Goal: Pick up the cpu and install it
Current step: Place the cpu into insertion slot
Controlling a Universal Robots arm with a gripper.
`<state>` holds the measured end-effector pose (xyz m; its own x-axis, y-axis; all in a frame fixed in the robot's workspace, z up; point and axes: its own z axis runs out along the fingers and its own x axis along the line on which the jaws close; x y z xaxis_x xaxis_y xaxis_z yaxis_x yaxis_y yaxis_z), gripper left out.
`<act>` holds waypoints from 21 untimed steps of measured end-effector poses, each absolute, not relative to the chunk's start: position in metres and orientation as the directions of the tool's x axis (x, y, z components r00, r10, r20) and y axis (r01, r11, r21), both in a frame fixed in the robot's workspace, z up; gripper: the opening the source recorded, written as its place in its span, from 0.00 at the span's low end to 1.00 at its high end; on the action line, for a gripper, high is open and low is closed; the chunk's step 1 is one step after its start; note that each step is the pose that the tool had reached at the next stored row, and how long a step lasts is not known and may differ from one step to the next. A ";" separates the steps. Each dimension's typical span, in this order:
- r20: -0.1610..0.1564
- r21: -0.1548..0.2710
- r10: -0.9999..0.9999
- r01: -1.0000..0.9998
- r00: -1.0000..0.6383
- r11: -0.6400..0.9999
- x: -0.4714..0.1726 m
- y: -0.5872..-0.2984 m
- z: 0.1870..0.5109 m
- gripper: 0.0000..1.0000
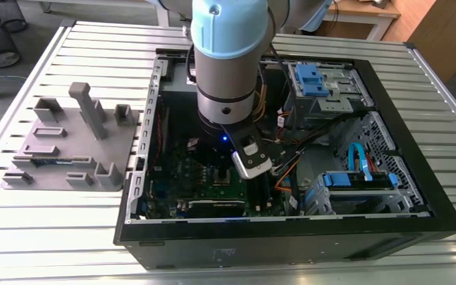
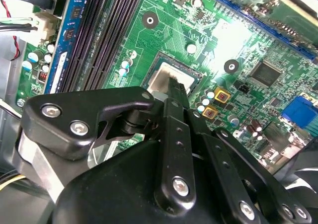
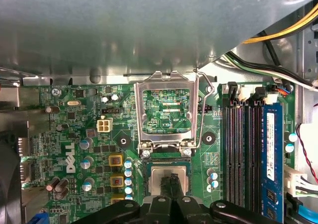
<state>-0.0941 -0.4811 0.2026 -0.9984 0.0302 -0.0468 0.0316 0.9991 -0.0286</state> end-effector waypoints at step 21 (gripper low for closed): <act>-0.047 -0.038 0.030 0.032 -0.998 0.999 -0.093 -0.481 0.206 0.36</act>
